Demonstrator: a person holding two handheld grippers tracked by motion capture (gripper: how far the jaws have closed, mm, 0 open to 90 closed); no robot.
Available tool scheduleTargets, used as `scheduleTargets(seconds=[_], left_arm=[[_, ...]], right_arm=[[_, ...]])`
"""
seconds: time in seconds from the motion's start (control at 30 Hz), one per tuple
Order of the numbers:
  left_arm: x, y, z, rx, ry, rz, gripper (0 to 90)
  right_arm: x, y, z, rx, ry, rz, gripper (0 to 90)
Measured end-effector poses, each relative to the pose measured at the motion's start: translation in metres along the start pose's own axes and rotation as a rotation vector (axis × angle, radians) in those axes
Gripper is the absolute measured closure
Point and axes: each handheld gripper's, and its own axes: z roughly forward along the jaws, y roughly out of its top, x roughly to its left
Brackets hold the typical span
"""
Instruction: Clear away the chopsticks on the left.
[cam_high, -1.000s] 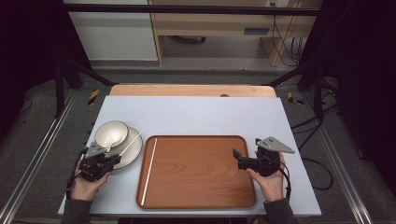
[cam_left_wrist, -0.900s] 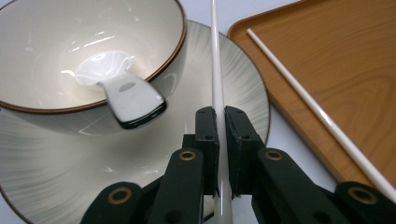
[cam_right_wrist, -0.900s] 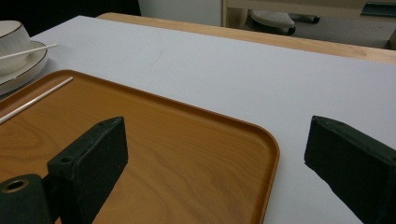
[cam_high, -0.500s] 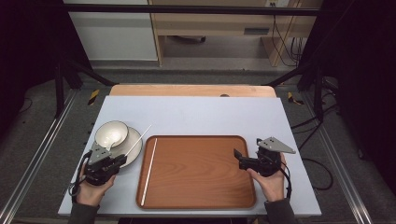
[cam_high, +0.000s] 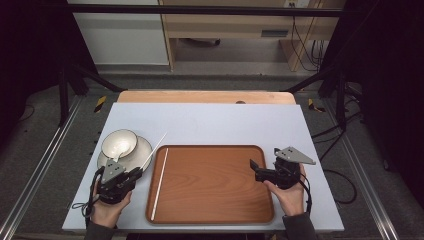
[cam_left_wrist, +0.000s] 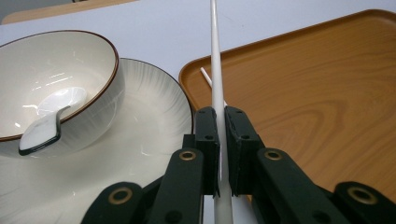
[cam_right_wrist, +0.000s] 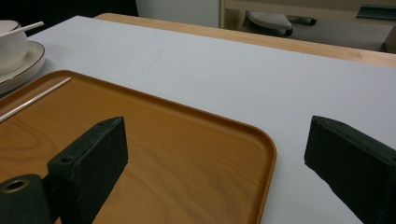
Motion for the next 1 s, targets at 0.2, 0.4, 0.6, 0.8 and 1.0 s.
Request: scheduleTargets(seconds=[0.2, 0.4, 0.6, 0.8, 1.0], left_arm=[[-0.006, 0.000, -0.002, -0.017, 0.027, -0.040, 84.3], [-0.014, 0.004, -0.005, -0.043, 0.042, -0.091, 84.3], [-0.029, 0.011, -0.006, -0.066, 0.076, -0.098, 84.3], [-0.041, 0.014, -0.006, -0.086, 0.088, -0.134, 84.3], [-0.049, 0.009, -0.004, -0.101, 0.069, -0.169, 84.3]], right_arm=[[0.000, 0.001, -0.001, -0.004, -0.003, -0.001, 6.3], [0.001, 0.001, -0.002, -0.006, -0.001, 0.003, 6.2], [0.002, 0.003, -0.004, -0.015, 0.003, 0.005, 6.2], [0.003, 0.005, -0.005, -0.022, 0.009, 0.000, 6.2], [0.003, 0.005, -0.005, -0.022, 0.009, 0.008, 6.3]])
